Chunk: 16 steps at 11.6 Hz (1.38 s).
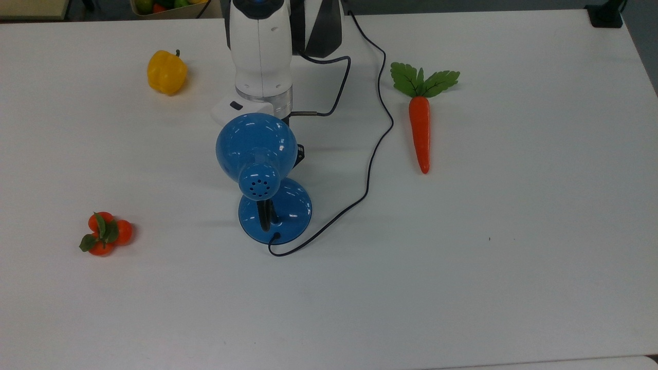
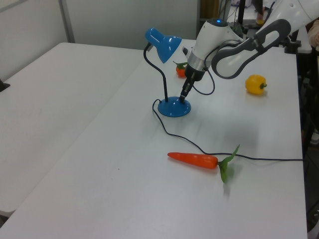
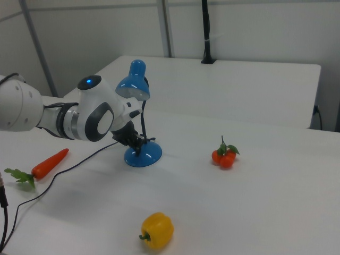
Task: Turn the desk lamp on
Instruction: 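Press the lamp base switch down with the gripper fingertips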
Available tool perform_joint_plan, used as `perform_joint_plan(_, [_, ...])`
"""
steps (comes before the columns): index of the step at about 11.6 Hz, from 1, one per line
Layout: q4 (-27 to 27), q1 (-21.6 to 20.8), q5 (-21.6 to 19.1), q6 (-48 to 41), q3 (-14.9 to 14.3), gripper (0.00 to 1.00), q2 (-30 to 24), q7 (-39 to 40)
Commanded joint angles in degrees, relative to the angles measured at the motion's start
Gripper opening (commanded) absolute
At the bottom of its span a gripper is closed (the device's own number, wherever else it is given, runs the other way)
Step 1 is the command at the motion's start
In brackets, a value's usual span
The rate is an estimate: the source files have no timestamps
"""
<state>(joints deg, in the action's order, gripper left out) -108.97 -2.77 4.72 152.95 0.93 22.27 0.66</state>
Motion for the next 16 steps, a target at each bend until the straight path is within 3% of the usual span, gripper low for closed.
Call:
perform_joint_plan(1, [1.4,-0.2,0.0,1.1,-0.2,0.0,1.4,-1.1])
perform_joint_plan(16, [2.4,-0.2,0.5,1.3,-0.2,0.0,2.8,-1.0])
